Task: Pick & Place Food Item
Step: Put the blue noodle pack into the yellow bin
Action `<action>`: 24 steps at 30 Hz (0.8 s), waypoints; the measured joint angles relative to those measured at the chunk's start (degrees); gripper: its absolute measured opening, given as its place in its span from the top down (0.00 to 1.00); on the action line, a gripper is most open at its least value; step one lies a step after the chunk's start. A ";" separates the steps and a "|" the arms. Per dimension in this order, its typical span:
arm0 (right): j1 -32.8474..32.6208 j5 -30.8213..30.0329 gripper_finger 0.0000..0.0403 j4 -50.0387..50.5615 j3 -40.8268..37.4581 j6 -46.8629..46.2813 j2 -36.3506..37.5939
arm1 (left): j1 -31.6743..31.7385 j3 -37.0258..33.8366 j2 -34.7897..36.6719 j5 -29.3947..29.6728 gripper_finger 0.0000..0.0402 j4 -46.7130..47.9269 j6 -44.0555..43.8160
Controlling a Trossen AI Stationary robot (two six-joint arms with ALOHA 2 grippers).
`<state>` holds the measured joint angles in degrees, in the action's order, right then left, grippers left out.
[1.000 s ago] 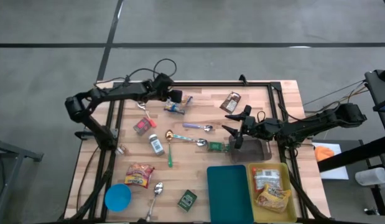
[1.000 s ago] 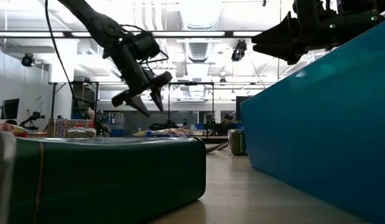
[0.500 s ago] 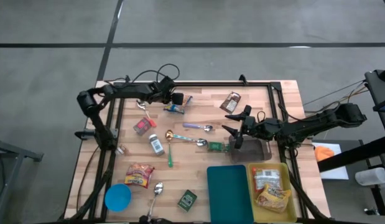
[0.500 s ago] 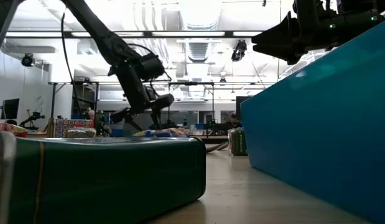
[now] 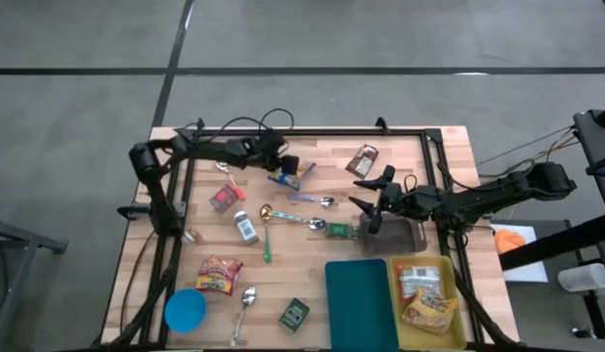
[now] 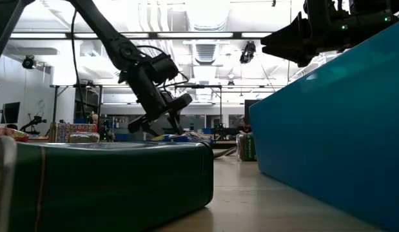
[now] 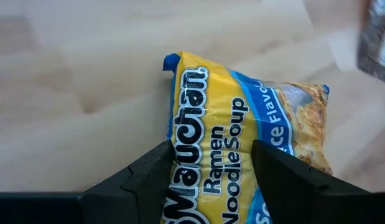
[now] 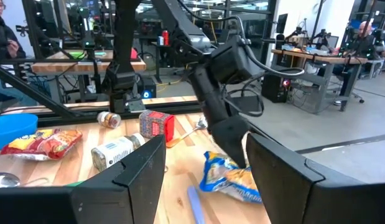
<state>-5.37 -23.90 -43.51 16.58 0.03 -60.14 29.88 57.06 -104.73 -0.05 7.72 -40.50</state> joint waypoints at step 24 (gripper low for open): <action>-0.02 0.00 0.45 0.02 0.00 0.00 0.00 | -18.46 -0.03 -4.38 -1.16 0.45 -13.44 -1.09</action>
<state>-5.39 -23.90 -43.49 16.58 0.03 -60.14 11.42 57.04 -109.10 -1.22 -5.72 -41.59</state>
